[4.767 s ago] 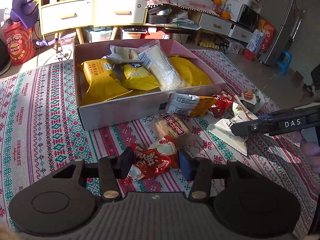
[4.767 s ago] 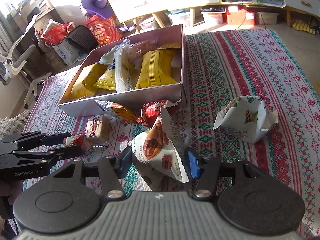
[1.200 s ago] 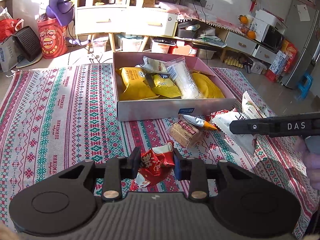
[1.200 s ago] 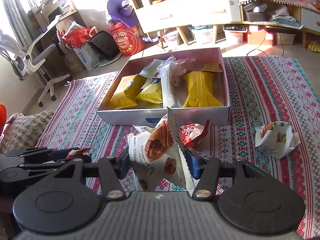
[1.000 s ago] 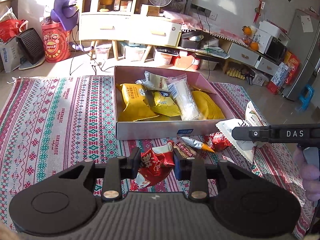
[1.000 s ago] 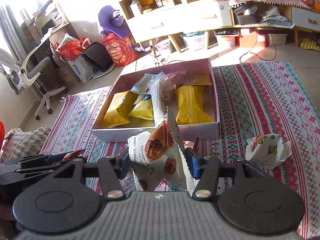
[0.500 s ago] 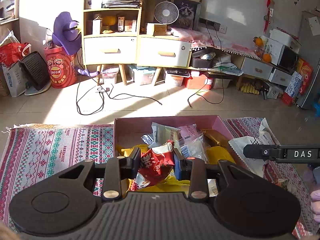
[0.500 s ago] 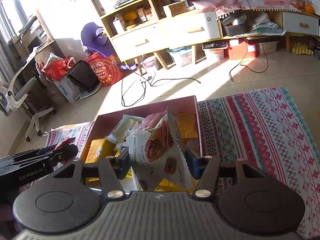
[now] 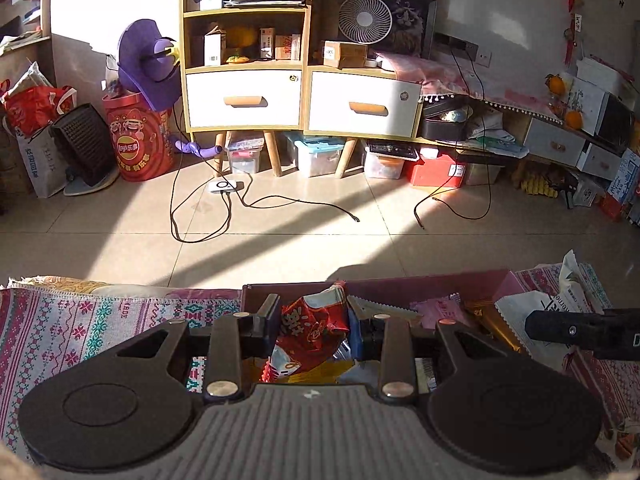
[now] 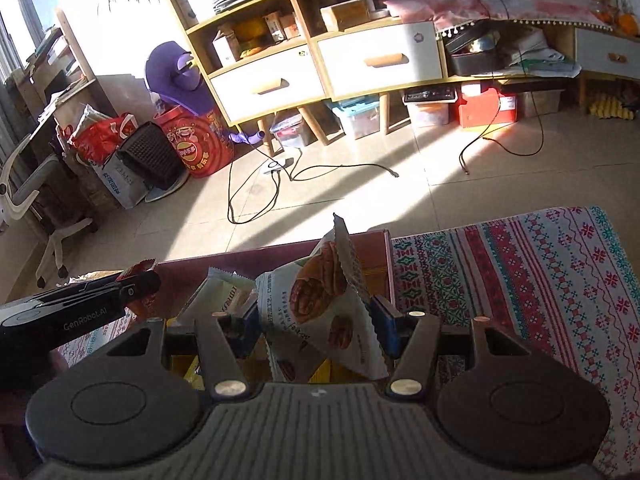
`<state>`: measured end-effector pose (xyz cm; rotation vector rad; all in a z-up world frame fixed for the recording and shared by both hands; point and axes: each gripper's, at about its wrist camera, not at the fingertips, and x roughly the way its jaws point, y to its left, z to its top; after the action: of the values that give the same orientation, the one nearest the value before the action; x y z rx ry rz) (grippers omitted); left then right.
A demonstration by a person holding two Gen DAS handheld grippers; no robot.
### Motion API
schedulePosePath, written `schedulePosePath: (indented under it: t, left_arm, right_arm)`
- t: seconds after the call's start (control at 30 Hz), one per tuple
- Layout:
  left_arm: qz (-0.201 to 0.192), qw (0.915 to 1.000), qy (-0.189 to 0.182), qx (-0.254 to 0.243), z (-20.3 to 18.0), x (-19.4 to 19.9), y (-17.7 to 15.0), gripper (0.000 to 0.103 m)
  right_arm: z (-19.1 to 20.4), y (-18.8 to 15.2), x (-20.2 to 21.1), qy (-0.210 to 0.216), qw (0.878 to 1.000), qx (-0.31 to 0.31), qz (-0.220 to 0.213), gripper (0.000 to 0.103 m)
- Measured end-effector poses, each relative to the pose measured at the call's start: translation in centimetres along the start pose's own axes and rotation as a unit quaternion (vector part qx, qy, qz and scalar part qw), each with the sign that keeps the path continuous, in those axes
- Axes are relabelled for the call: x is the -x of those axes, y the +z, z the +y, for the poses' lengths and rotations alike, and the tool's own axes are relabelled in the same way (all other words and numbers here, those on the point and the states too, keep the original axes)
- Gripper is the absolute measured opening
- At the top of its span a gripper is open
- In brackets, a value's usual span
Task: Organize snacks
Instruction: 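Carry the red snack bag and white peanut pouch over the box with both grippers, then open both grippers to drop the red bag and peanut pouch into the box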
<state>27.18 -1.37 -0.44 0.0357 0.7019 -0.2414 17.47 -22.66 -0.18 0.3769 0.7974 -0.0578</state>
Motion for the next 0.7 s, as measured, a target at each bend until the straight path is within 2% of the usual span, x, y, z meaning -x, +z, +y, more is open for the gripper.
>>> schedulePosePath:
  t: [0.27,0.37,0.4,0.43,0.5,0.7]
  left_arm:
    - [0.006,1.0000,0.002,0.001,0.0,-1.3,0.2,0.040]
    - [0.004,1.0000,0.002,-0.004,-0.2,-1.4,0.2,0.042]
    - [0.000,1.0000,0.005,-0.005,-0.3,-1.3,0.2,0.046]
    - [-0.001,1.0000,0.005,-0.005,-0.3,-1.2,0.2,0.049]
    - [-0.004,1.0000,0.004,-0.003,-0.3,-0.9,0.2,0.064]
    - [0.000,1.0000,0.004,-0.007,-0.2,-0.2,0.0,0.076]
  right_arm:
    - [-0.2,0.3,-1.1,-0.004,1.000,-0.006,0.008,0.054]
    - [-0.1,0.4,-1.0,-0.006,1.000,-0.008,0.003,0.060]
    - [-0.2,0.5,-0.8,-0.004,1.000,-0.012,-0.002,0.072]
    - [-0.2,0.5,-0.6,-0.002,1.000,-0.014,-0.007,0.076]
    - [-0.3,0.6,-0.1,0.003,1.000,-0.016,-0.013,0.078]
    - [-0.4,0.6,0.9,0.000,1.000,-0.017,-0.014,0.080]
